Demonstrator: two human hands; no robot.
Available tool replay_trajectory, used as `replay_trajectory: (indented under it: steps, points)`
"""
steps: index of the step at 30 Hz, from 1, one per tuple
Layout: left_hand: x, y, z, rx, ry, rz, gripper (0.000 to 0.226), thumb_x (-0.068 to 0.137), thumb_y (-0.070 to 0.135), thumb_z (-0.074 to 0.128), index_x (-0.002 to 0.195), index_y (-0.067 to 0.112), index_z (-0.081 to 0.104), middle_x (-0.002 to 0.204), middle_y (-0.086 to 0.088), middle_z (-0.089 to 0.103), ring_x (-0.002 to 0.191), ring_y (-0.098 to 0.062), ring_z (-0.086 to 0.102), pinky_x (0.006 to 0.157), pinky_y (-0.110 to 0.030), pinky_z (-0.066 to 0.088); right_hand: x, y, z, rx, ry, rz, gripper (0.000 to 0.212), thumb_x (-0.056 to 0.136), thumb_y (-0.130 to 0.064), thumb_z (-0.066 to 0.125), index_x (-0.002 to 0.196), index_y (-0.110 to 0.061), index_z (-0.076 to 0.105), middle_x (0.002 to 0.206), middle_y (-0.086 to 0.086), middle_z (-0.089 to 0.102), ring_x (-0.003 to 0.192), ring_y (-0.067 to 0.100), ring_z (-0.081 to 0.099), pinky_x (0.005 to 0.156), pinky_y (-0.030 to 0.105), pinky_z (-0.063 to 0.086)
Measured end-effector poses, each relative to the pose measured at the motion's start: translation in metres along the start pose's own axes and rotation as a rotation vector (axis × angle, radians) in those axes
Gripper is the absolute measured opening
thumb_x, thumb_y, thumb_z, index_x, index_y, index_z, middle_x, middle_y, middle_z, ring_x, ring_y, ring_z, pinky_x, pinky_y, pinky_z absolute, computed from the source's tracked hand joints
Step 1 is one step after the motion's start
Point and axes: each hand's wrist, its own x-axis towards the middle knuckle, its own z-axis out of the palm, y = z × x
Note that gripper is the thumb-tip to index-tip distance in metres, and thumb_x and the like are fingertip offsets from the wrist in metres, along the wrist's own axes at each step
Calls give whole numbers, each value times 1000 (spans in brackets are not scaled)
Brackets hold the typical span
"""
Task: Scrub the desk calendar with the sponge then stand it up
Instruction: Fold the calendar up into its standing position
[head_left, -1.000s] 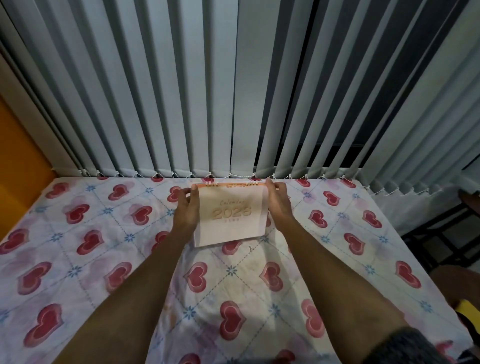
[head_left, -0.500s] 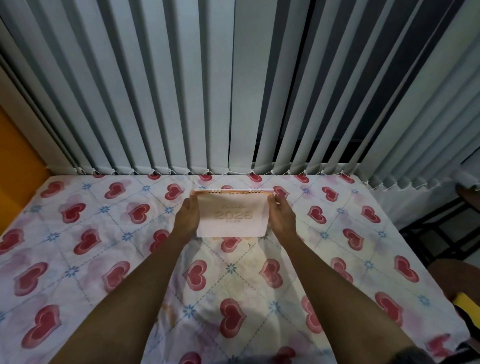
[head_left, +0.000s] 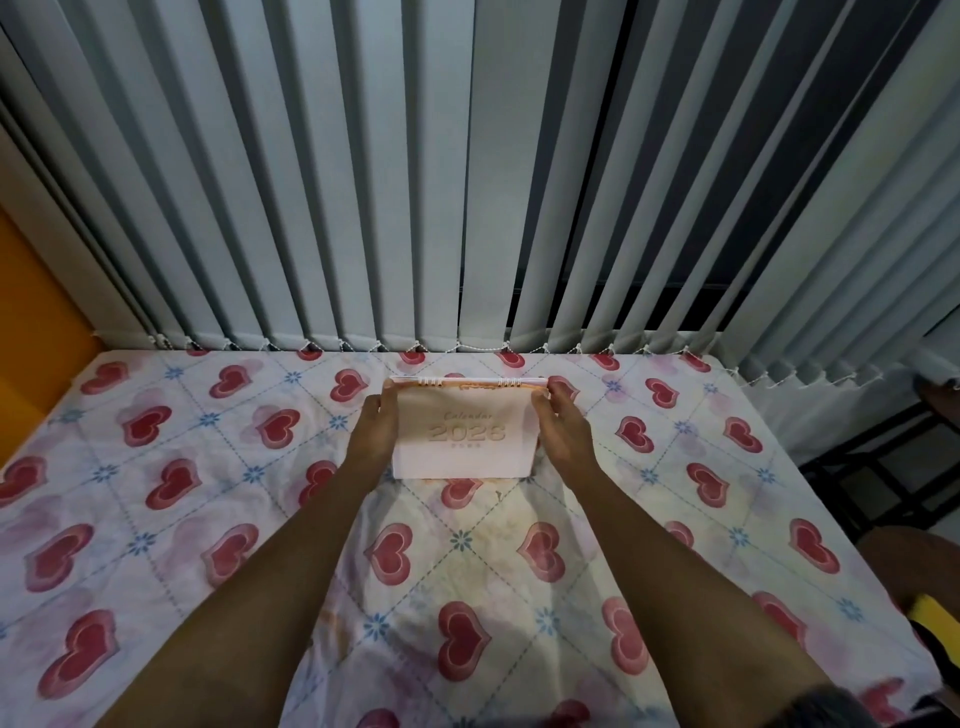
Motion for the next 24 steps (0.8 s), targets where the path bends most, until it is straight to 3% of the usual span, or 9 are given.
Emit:
replay_trajectory:
  steps: [2,4,8,11,14,16,20,22,24]
  points:
    - [3,2,1,-41,-3,-42,70,90,65,22,130,14,47,123,-17,60,111,-36,57,102,-54,44,3,-5,0,-5,0,12,35,100,-35,41,128,-18,53,125,6,59,107,25,55,84,34,45]
    - [7,9,2,-61,-11,-72,69,92,63,21,131,12,45,124,-17,58,110,-35,56,100,-48,45,9,-12,1,4,-6,22,36,99,-33,43,130,-18,53,130,6,58,110,25,53,90,37,43]
    - [30,30,4,-59,-18,-64,68,93,62,20,127,8,45,113,-12,60,98,-28,58,80,-36,45,33,-33,2,33,-16,18,37,98,-33,43,132,-23,51,127,2,58,102,19,52,78,29,42]
    - [52,49,4,-30,15,-1,55,95,58,20,118,14,45,94,0,56,78,-14,52,61,-21,40,57,-50,3,11,-25,-6,32,97,-33,45,125,-25,56,125,4,61,107,24,56,91,39,49]
    - [84,63,4,-18,-23,20,66,95,59,18,132,9,39,116,-6,54,97,-21,50,80,-31,40,88,-61,9,0,-36,-33,29,96,-32,45,121,-26,58,123,3,63,107,24,57,97,47,48]
    - [110,65,6,-17,-27,37,68,95,59,18,134,7,38,120,-8,53,104,-23,49,85,-37,37,111,-61,15,-3,-46,-30,29,96,-34,45,120,-27,58,121,2,63,107,25,58,97,50,48]
    - [147,55,17,-22,-45,31,66,97,55,19,132,4,41,118,-10,55,100,-21,53,73,-28,43,149,-46,33,12,-39,-4,27,95,-36,44,117,-29,59,118,1,64,105,25,58,97,52,48]
    - [159,44,21,-56,-73,-2,62,97,54,19,129,6,41,120,-8,54,93,-14,56,73,-26,44,161,-34,42,14,-32,18,26,94,-36,45,115,-29,59,116,-1,64,104,23,58,97,51,48]
    - [163,35,23,-55,-98,-1,52,98,51,19,122,12,46,113,-3,55,78,-2,58,60,-15,48,165,-25,47,31,-27,45,27,94,-35,45,117,-29,58,118,-1,64,105,23,57,97,49,47]
